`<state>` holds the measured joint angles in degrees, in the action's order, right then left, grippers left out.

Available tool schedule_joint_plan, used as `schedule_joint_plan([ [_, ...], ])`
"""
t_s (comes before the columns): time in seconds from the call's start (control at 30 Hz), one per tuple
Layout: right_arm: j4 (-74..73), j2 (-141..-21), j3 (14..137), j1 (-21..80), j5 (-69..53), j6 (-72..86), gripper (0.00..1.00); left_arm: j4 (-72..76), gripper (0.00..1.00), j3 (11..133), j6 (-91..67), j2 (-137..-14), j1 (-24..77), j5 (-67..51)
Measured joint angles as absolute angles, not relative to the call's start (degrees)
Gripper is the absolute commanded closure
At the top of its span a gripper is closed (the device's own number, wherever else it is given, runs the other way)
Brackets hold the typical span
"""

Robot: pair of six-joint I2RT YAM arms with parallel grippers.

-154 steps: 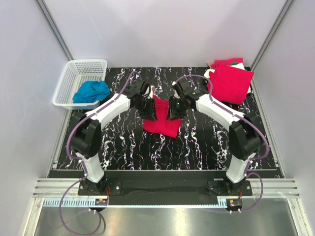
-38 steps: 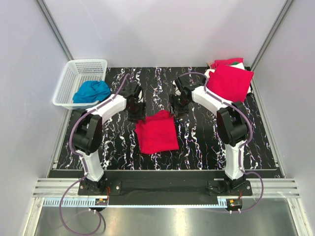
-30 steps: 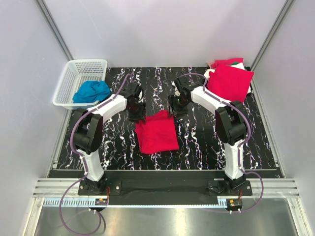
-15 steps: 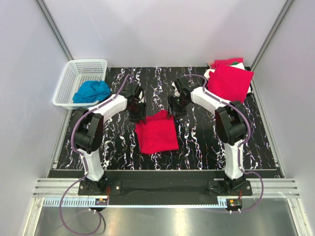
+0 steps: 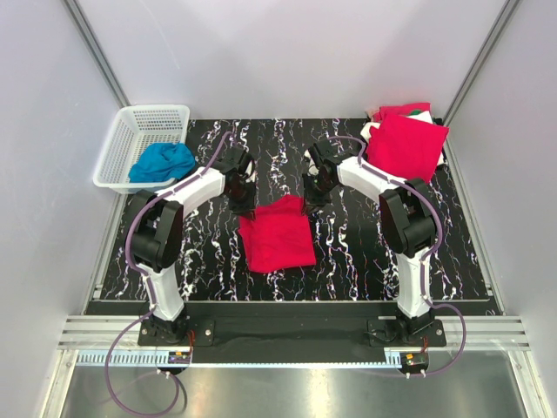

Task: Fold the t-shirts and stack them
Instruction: Fold the tshirt

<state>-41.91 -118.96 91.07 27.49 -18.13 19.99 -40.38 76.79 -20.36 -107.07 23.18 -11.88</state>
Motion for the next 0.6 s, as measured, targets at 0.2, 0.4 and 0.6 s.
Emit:
schedule_joint_plan([
  [0.2, -41.85, -118.96, 91.64, 27.49, -18.55, 19.94, 1.0, -40.38, 1.0, 76.79, -20.34, -107.13, 23.18, -12.05],
  [0.4, -41.85, -118.87, 92.58, 27.51, -18.74, 19.94, 1.0, -40.38, 1.0, 76.82, -20.34, -107.13, 23.18, -12.08],
  [0.6, -41.95, -118.39, 93.06, 27.51, -18.79, 19.92, 1.0, -40.4, 1.0, 76.93, -20.36, -107.13, 23.11, -12.01],
])
